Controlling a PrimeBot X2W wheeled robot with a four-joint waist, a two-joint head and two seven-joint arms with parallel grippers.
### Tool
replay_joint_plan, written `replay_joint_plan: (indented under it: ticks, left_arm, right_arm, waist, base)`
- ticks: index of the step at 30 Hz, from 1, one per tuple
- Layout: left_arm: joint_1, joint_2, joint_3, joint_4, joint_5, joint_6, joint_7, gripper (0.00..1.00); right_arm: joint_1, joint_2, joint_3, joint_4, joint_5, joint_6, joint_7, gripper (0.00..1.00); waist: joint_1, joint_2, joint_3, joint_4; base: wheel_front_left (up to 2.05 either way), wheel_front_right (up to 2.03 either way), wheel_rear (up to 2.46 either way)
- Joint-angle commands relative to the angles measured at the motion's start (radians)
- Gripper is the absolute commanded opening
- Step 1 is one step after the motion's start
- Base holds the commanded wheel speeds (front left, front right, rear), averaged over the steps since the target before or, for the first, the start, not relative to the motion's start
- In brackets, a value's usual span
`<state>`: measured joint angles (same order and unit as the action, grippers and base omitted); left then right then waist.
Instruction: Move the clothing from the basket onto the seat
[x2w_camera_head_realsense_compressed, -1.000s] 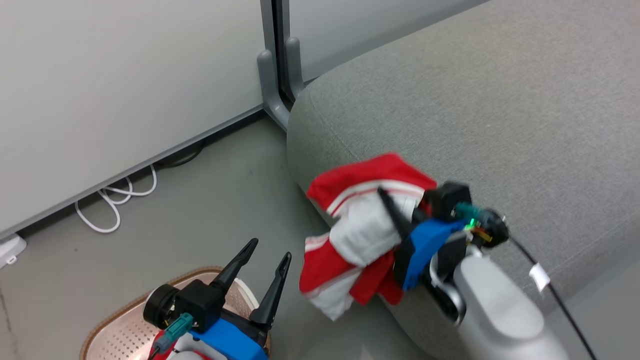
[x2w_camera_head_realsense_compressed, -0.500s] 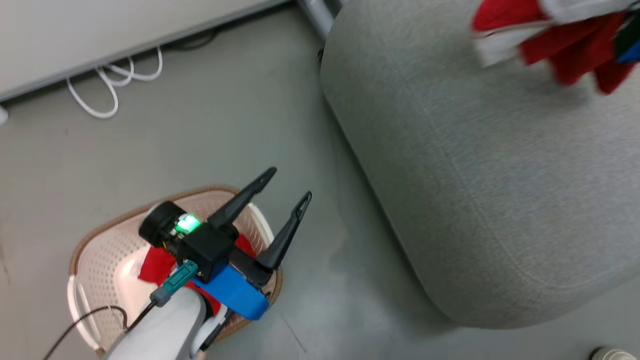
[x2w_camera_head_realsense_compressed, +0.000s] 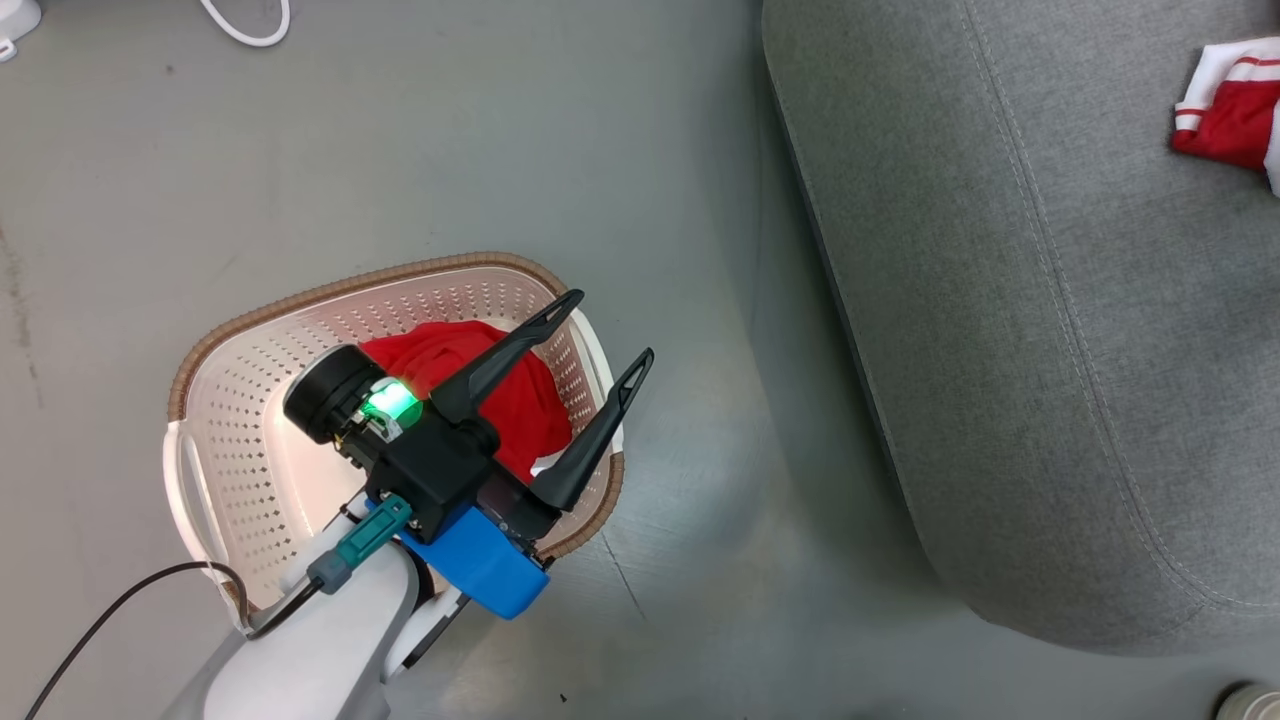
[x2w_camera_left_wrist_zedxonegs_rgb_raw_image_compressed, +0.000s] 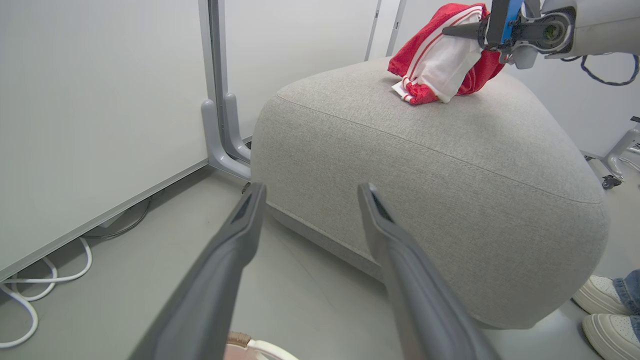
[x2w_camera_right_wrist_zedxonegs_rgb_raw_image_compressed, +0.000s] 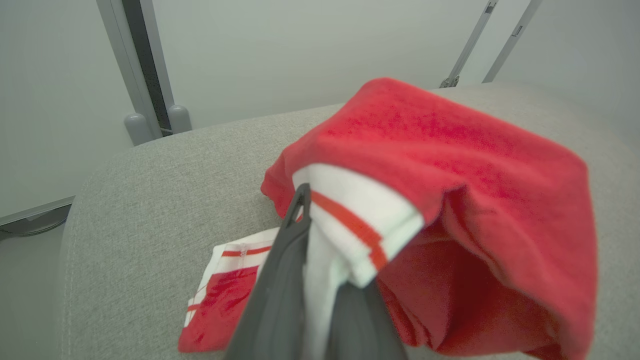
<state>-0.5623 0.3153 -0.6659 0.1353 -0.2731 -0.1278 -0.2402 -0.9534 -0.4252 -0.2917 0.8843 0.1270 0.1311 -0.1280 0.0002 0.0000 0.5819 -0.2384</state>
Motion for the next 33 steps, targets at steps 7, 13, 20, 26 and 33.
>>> replay_joint_plan:
  ticks: [7, 13, 20, 26, 33]
  left_arm:
    - [0.001, 0.01, 0.008, 0.008, -0.015, 0.009, -0.009, 1.0]
    - [0.028, -0.001, 0.007, 0.029, -0.033, 0.008, -0.018, 1.0]
    - [0.084, -0.048, 0.04, 0.063, -0.068, 0.021, -0.025, 1.0]
    - [0.17, -0.102, 0.103, 0.069, -0.08, 0.02, -0.026, 1.0]
    - [0.274, -0.149, 0.192, 0.092, -0.068, 0.013, -0.026, 1.0]
  right_arm:
    - [0.0, 0.027, 0.008, 0.08, -0.069, -0.001, -0.045, 0.0]
    - [-0.005, 0.037, 0.028, 0.11, -0.087, -0.001, -0.047, 1.0]
    - [0.072, 0.022, 0.066, 0.119, -0.098, -0.001, -0.056, 1.0]
    - [0.182, 0.029, 0.114, 0.075, -0.113, -0.001, -0.066, 1.0]
    - [0.352, 0.093, 0.178, -0.085, -0.098, -0.001, -0.076, 1.0]
  waist:
    - [-0.0002, 0.0, -0.026, -0.01]
    - [-0.0002, 0.0, -0.079, -0.017]
    - [-0.0002, 0.0, -0.202, 0.011]
    - [-0.0002, 0.0, -0.327, 0.05]
    - [-0.0002, 0.0, -0.446, 0.095]
  base:
    - [0.0, 0.0, 0.0]
    - [0.0, 0.0, 0.0]
    - [0.0, 0.0, 0.0]
    - [0.0, 0.0, 0.0]
    - [0.0, 0.0, 0.0]
